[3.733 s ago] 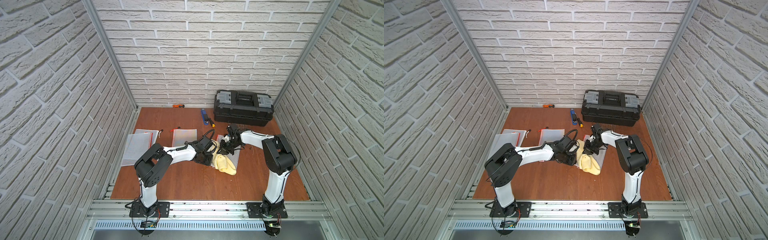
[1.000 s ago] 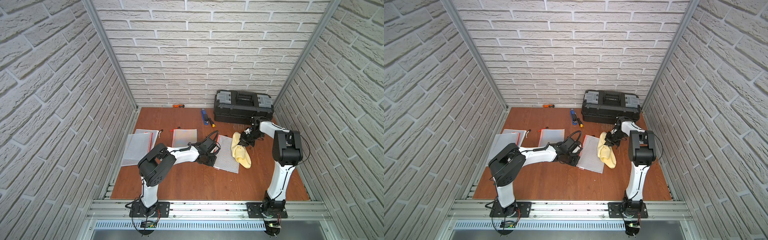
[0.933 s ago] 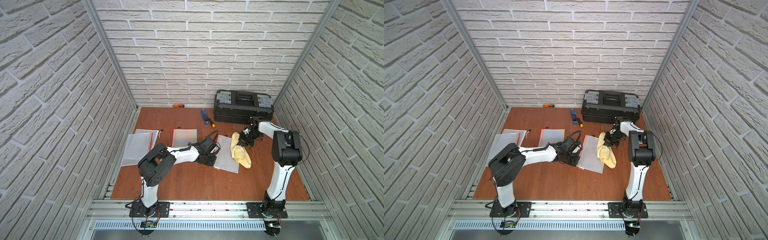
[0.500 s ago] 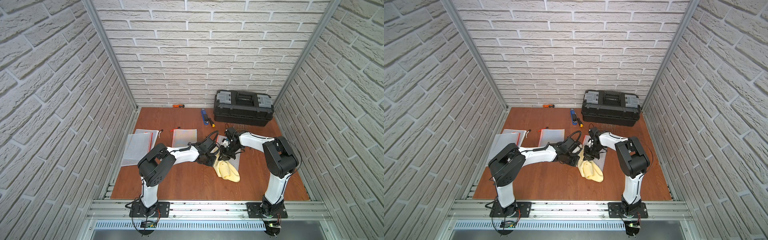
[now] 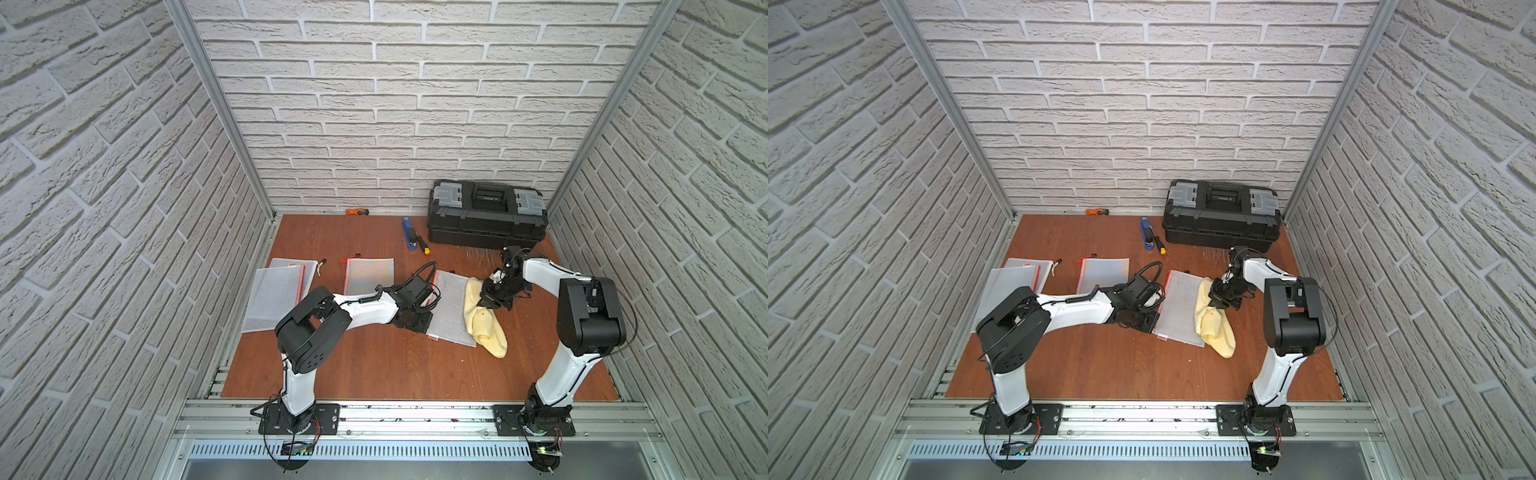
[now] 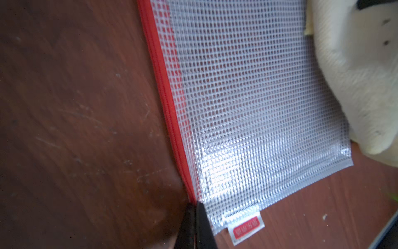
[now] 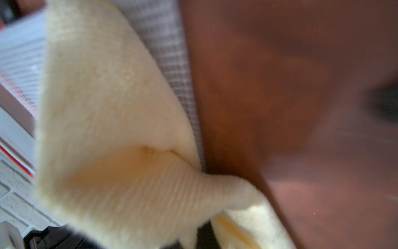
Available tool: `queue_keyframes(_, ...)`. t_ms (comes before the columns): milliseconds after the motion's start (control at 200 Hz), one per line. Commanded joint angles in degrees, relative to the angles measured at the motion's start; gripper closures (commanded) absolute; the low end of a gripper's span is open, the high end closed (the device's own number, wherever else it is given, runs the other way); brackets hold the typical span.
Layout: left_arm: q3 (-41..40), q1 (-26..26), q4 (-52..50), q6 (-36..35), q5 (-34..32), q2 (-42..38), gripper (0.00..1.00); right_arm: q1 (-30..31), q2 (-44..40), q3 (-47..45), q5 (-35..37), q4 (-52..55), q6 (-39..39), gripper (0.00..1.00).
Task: Wipe the document bag
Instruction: Wipe the dirt from the document bag.
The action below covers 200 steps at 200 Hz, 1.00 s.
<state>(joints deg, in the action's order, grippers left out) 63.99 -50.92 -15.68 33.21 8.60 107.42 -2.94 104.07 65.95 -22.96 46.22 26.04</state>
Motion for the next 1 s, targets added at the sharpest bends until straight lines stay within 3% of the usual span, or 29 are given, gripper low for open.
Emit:
queue_keyframes(0,-2.48,-0.22,-6.79,-0.3,-2.1,1.56,1.0,2.5,-2.12,-0.82,1.15,2.47,-1.19,0.98)
queue_keyframes(230,-1.67,-0.22,-7.57,-0.59,-2.0,1.9,1.0,17.5,3.89,5.44,-0.07,-0.62,3.7,0.98)
queue_keyframes(400,-1.49,-0.26,-8.9,-0.69,-2.71,1.01,1.0,18.51,11.51,12.73,-1.57,-2.57,6.16,0.98)
queue_keyframes(650,-1.55,-0.26,-9.13,-0.52,-2.89,0.69,1.0,10.79,15.98,21.5,-0.1,2.97,3.2,0.98)
queue_keyframes(995,-1.15,-0.24,-9.26,-0.96,-2.84,0.99,1.0,-2.84,9.66,12.78,2.34,5.47,-2.6,0.98)
